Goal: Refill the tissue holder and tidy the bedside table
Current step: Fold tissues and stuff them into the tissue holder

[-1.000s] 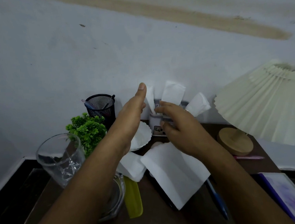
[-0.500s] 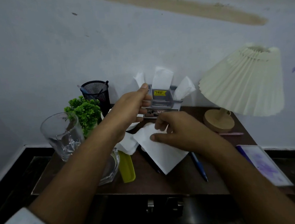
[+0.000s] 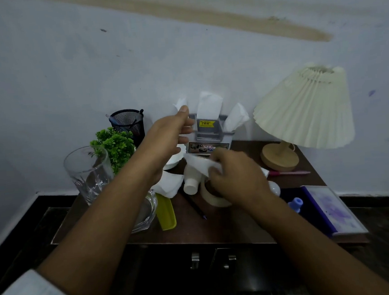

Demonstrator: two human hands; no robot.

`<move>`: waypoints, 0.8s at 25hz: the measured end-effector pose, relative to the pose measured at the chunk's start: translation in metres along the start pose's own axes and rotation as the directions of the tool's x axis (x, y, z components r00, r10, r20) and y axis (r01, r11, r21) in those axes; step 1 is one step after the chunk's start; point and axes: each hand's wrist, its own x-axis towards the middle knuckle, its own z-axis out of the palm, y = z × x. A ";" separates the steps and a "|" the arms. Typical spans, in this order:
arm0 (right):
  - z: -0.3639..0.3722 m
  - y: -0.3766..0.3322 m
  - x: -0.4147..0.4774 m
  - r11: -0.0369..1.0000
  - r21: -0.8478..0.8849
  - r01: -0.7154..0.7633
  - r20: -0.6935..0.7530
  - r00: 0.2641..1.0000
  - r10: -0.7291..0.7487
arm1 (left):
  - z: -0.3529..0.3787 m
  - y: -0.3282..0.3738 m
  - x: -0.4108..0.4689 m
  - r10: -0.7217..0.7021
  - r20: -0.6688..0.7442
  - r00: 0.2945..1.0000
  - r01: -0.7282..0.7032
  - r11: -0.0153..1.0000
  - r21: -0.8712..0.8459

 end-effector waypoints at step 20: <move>-0.029 0.004 0.010 0.317 0.922 -0.221 0.127 0.949 0.289 | 0.023 -0.018 -0.008 -0.060 0.097 0.993 0.090 0.935 -0.344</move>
